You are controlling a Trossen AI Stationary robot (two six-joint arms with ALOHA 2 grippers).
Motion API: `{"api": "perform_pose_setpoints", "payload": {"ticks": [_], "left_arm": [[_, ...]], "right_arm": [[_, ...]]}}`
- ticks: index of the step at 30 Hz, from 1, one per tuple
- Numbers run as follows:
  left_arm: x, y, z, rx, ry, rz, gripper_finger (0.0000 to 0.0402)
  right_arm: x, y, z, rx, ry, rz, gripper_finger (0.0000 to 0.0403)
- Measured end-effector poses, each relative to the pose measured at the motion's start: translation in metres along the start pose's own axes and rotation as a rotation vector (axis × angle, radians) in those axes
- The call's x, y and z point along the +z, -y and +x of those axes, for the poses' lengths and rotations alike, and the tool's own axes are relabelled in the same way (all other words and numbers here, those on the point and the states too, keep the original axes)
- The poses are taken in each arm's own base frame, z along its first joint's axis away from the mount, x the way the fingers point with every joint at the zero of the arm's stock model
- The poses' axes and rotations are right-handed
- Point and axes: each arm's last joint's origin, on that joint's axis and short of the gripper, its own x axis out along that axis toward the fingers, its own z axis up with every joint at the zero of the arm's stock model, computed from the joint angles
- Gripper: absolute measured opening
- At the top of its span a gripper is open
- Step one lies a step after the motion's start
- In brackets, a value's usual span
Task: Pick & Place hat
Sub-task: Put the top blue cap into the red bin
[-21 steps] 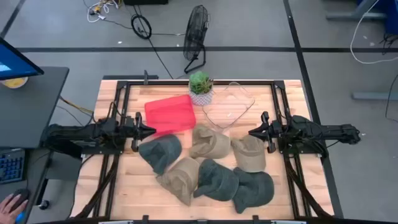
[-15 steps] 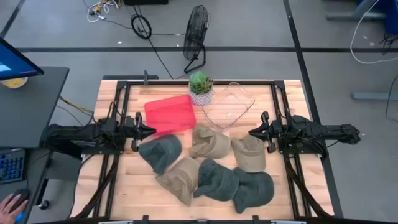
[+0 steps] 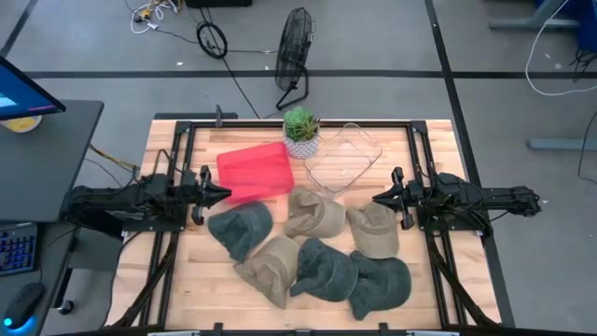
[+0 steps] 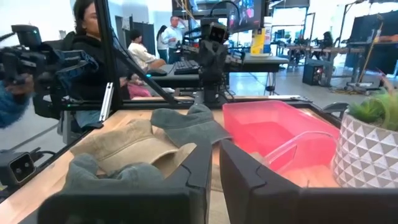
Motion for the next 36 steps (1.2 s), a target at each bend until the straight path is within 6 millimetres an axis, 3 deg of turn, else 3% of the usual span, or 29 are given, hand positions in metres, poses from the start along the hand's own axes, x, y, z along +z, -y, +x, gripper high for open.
{"api": "perform_pose_setpoints", "payload": {"ticks": [4,9,12,16,24,29,36], "left_arm": [[0.016,0.004,-0.002,-0.006,0.029,0.004,0.0037],[0.03,0.008,0.001,0.005,-0.02,0.011,0.0037],[0.038,0.01,0.005,0.014,-0.054,0.015,0.0037],[0.049,0.014,0.014,0.032,-0.134,0.056,0.0041],[0.078,0.023,0.031,0.05,-0.316,0.206,0.0114],[0.069,0.021,0.041,0.096,-0.554,0.211,0.0168],[0.033,0.024,0.062,0.087,-0.848,0.204,0.0175]], "right_arm": [[0.004,0.002,0.0,-0.056,0.046,0.074,0.0036],[0.02,0.001,-0.002,-0.05,0.205,-0.002,0.0044],[0.031,0.0,-0.005,-0.023,0.32,-0.044,0.0063],[0.045,-0.001,-0.006,-0.021,0.344,-0.073,0.0102],[0.09,-0.001,0.011,0.013,0.266,-0.052,0.0167],[0.106,-0.003,0.043,0.088,0.128,-0.04,0.0174],[0.106,-0.008,0.094,0.143,-0.091,-0.07,0.0173]]}}
